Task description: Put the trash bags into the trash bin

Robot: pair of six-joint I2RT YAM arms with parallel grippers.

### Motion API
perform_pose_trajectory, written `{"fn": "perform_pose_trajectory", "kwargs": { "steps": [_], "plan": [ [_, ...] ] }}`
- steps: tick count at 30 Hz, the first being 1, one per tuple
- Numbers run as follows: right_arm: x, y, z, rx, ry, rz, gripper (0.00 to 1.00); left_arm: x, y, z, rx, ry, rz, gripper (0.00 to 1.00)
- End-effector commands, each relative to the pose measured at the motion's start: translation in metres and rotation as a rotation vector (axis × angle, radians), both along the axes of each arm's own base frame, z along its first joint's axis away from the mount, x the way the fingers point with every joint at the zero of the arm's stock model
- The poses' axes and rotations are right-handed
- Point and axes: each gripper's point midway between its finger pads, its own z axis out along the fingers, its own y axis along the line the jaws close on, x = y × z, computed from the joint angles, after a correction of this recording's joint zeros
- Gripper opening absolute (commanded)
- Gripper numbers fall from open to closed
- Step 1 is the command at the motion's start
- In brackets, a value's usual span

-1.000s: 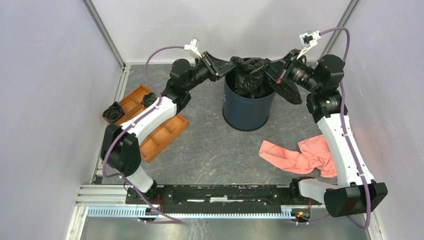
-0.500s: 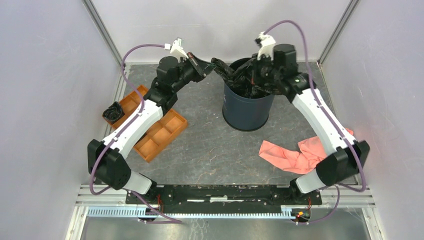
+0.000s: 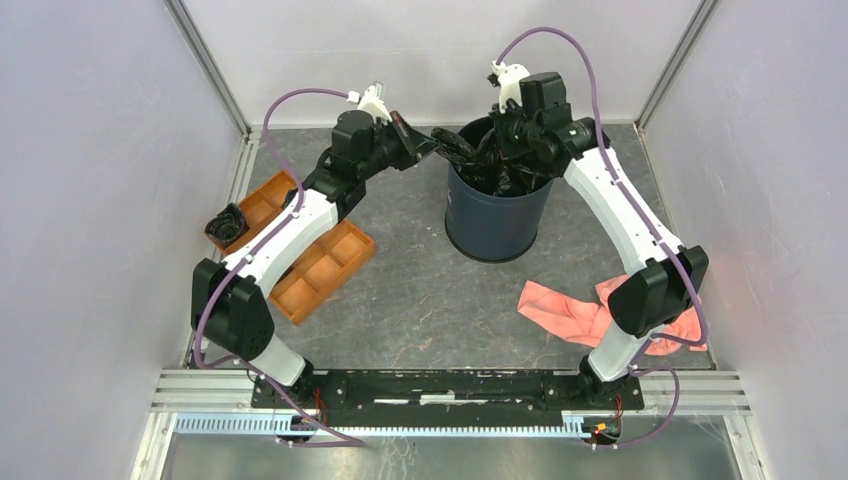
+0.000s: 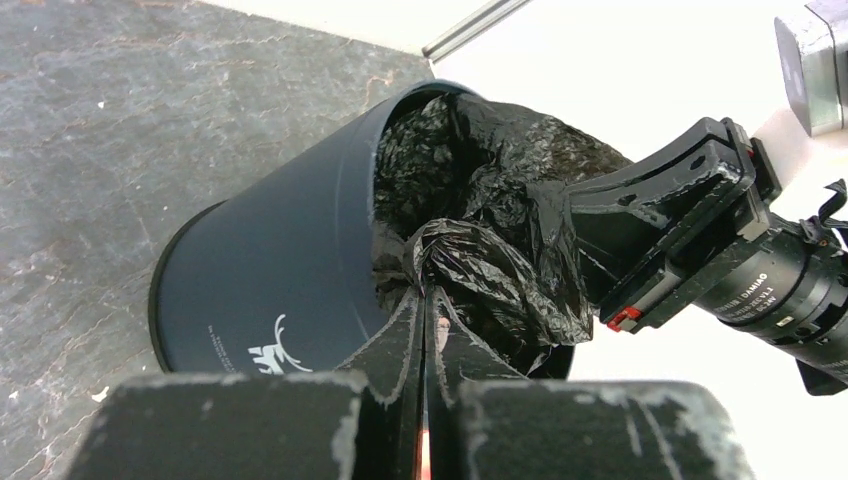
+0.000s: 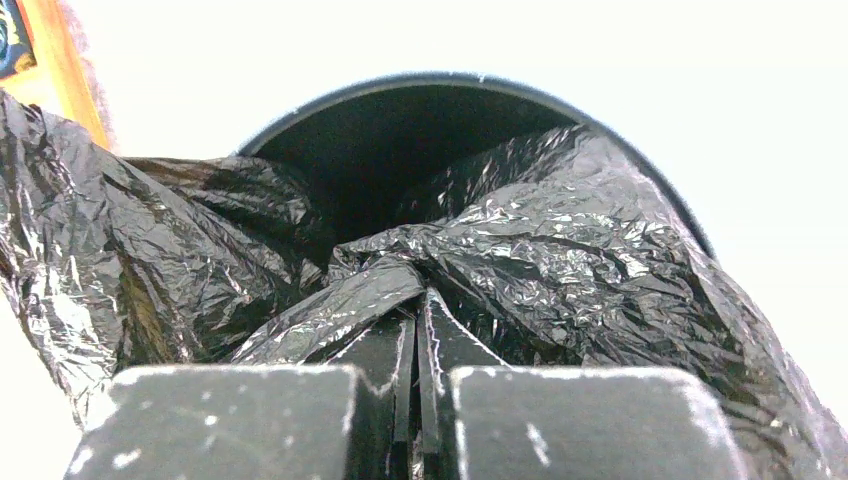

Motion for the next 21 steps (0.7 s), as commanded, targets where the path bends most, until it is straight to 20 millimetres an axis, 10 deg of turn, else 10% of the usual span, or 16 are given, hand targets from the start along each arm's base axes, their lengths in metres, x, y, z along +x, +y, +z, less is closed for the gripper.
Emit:
{"fn": "perform_pose_trajectory", "kwargs": {
  "steps": [1,14,21],
  "plan": [
    [0.005,0.0,-0.004,-0.044,0.006,0.032,0.01,0.001,-0.004,0.047,-0.07,-0.099,-0.011,0.02],
    [-0.027,0.057,-0.105,0.002,0.192,0.226,0.0,-0.012,-0.005,0.008,-0.04,-0.014,-0.052,0.02],
    [-0.092,0.112,-0.1,0.174,0.247,0.456,0.01,-0.034,0.018,0.014,0.103,-0.026,-0.04,0.02]
  ]
}}
